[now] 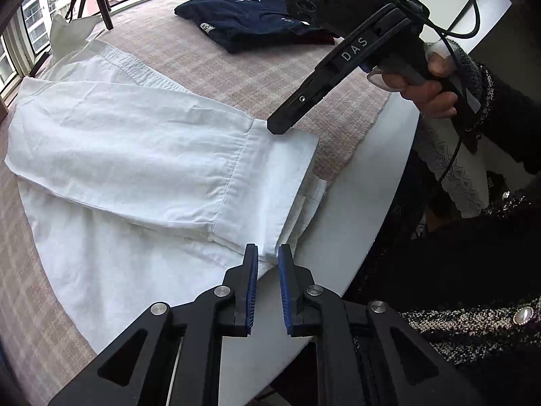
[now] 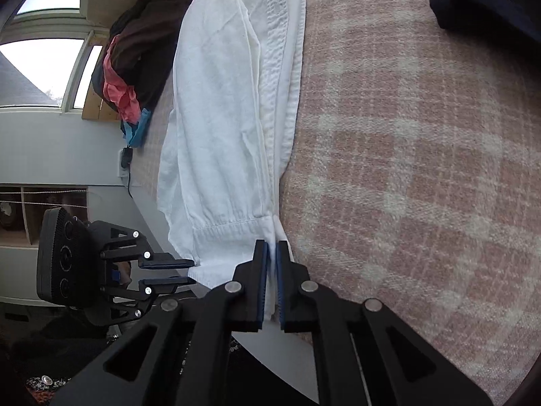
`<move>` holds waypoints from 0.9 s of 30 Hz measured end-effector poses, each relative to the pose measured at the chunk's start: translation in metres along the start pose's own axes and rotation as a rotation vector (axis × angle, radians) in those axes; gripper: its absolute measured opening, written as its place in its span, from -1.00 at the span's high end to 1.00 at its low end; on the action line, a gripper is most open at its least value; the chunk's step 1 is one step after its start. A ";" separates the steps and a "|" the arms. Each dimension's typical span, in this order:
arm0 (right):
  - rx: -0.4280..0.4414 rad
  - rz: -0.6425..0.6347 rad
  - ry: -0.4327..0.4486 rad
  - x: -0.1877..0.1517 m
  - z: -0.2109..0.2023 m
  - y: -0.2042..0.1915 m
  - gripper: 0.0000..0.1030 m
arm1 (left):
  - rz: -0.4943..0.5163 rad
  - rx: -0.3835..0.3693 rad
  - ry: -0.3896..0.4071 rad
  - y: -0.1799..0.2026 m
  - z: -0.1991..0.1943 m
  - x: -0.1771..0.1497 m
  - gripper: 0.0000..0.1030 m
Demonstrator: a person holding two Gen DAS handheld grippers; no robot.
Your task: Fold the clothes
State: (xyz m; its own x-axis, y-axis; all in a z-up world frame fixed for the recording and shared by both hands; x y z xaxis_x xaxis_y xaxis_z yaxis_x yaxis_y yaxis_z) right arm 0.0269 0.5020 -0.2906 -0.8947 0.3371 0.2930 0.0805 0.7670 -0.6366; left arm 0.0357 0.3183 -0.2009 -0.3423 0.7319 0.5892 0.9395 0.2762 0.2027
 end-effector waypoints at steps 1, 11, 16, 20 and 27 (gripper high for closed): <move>-0.006 -0.035 0.022 0.006 -0.007 -0.009 0.75 | -0.001 0.027 0.020 -0.012 -0.010 0.008 0.63; 0.014 -0.072 0.260 0.115 0.007 -0.047 0.55 | -0.154 0.294 0.123 -0.241 0.017 0.121 0.66; -0.166 -0.035 0.220 0.166 0.065 -0.015 0.55 | -0.182 0.424 0.018 -0.330 0.077 0.118 0.56; -0.234 -0.072 0.147 0.168 0.070 -0.012 0.60 | -0.196 0.350 0.137 -0.349 0.053 0.146 0.64; -0.216 -0.113 0.340 0.272 0.073 -0.031 0.60 | -0.154 0.348 0.087 -0.389 0.100 0.187 0.60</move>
State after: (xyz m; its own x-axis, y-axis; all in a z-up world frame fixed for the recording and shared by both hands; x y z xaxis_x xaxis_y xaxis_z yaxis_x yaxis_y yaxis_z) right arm -0.2512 0.5303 -0.2430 -0.7103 0.3772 0.5943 0.1125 0.8943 -0.4332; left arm -0.3949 0.4096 -0.2479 -0.4624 0.6139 0.6398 0.8110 0.5844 0.0253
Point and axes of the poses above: each gripper's, at about its wrist camera, not at the fingertips, and z roughly the way its jaws point, y to its right, x to its top, the point moved 5 cm from there along z, roughly the way its jaws point, and after that the axes turned 14 degrees about y, right-handed, at the moved point
